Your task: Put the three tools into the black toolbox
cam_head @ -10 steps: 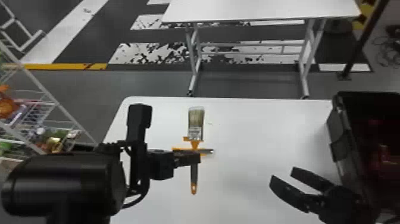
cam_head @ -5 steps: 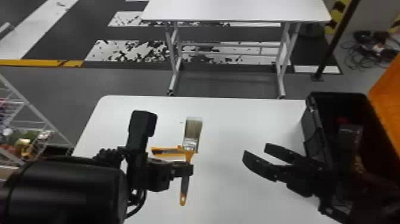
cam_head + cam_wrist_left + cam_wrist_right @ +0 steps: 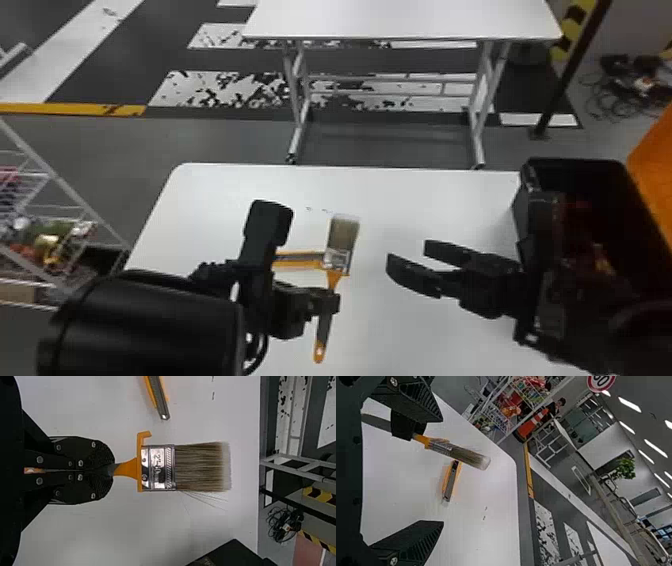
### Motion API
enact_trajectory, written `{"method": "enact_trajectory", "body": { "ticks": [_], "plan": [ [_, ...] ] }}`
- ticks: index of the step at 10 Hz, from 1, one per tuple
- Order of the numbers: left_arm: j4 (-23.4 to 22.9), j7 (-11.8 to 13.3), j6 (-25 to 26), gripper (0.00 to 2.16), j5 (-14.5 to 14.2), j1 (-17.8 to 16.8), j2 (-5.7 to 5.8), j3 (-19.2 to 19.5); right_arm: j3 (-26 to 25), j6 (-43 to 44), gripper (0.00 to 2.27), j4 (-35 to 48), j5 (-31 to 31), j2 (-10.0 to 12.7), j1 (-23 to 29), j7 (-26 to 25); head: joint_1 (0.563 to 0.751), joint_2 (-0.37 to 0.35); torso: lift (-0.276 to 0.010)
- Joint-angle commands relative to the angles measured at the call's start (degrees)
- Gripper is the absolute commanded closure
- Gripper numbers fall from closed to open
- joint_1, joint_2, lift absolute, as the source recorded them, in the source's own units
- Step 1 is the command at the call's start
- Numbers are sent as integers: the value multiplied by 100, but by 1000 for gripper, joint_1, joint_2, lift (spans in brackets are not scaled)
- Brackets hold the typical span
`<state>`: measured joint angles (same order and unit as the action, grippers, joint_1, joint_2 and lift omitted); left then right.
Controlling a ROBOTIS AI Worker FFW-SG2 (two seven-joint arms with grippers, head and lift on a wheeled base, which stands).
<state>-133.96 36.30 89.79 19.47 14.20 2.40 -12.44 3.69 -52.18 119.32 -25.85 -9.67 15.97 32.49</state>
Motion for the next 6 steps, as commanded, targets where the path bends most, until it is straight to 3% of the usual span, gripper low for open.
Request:
{"method": "enact_trajectory", "body": {
  "ticks": [1,6],
  "plan": [
    [89,0,24,2061,110,-93,-20,-154,149,-122,83,-58,19,0,-59,-6,695,110,-51],
    [283,-35,24,2061,180,-163,-29,-347,404,-332,83,-146,10,114,-375,-182,695,127,-51]
  ]
}}
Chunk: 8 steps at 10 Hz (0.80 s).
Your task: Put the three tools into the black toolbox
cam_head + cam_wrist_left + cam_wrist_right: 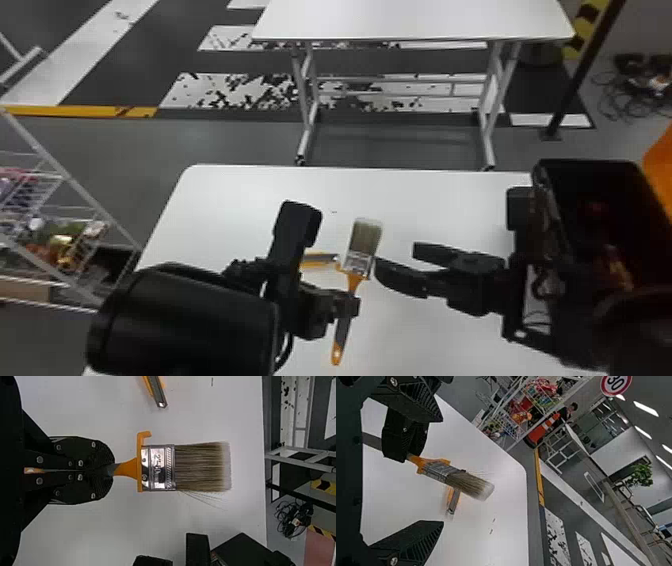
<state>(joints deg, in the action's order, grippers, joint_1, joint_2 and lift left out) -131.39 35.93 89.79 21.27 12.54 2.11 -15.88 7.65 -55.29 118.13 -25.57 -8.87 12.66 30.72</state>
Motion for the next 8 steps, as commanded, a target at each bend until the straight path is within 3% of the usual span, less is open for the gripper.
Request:
{"method": "enact_trajectory", "body": {
  "ticks": [1,8],
  "plan": [
    [52,-7,24,2061,0,11,0,-11,70,-22,83,-88,-36,96,-97,-39,695,132,-51],
    [148,-60,24,2061,-53,-24,-9,-55,457,-145,83,-194,-71,412,-150,-259,695,198,-51]
  ]
}}
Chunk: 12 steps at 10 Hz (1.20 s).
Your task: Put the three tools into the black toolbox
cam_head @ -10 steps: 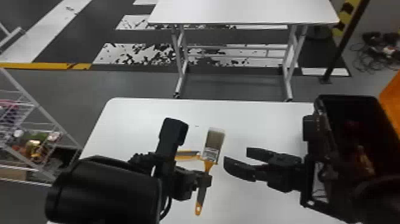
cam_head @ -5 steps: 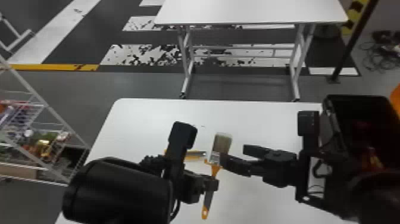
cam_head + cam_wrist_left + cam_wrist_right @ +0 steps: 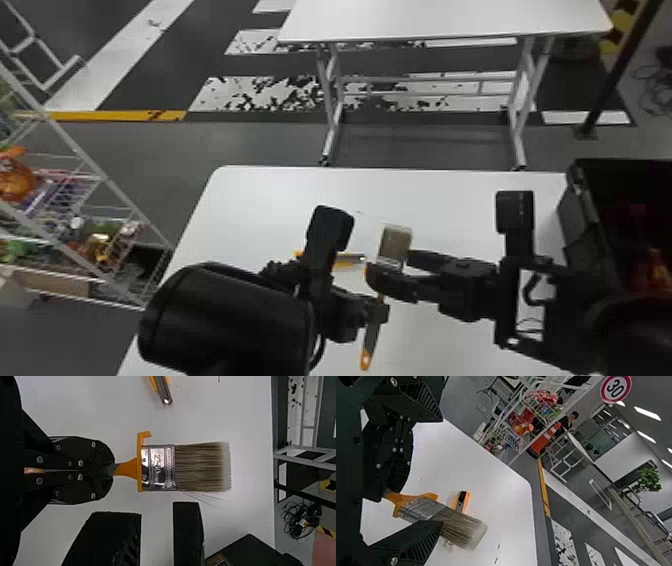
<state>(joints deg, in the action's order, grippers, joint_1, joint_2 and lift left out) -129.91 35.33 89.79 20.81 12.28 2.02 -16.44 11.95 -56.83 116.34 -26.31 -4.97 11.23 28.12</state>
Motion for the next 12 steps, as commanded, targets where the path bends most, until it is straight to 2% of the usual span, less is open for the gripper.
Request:
{"method": "enact_trajectory", "body": {
  "ticks": [1,8,12],
  "plan": [
    [1,0,24,2061,-24,20,0,0,27,9,83,-15,-5,57,-34,0,695,210,-51],
    [115,-18,24,2061,-50,20,-17,-97,264,9,83,-121,56,295,-121,-44,695,245,-51],
    [115,-9,24,2061,-24,-6,-26,-114,299,9,76,-200,39,295,-174,-44,695,256,-51]
  ]
}}
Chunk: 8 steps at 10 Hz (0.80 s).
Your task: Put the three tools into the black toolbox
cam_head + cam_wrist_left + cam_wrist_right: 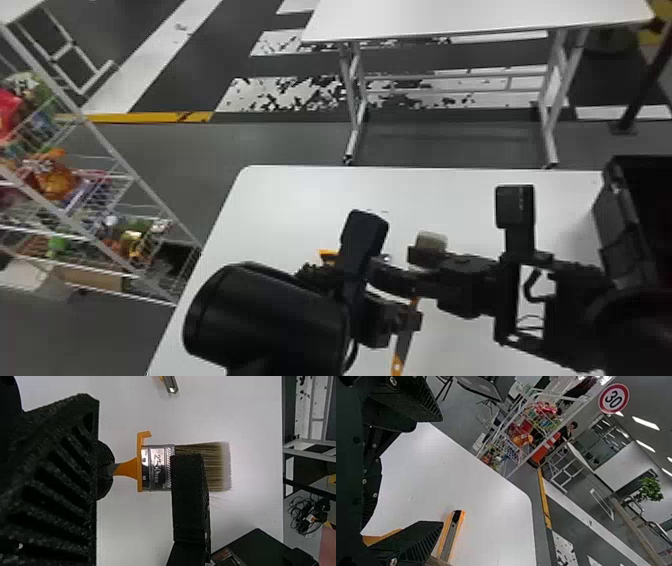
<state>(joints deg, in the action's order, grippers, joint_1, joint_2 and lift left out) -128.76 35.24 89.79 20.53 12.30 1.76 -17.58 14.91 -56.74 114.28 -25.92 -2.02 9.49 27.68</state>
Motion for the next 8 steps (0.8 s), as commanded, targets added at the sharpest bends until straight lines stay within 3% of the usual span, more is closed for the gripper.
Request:
{"method": "enact_trajectory", "body": {
  "ticks": [1,8],
  "plan": [
    [9,9,24,2061,30,-26,0,9,-5,0,80,16,9,0,0,0,695,257,-51],
    [-114,88,24,2061,83,150,141,316,-93,263,83,-301,149,-62,-255,-26,695,267,-51]
  ]
}}
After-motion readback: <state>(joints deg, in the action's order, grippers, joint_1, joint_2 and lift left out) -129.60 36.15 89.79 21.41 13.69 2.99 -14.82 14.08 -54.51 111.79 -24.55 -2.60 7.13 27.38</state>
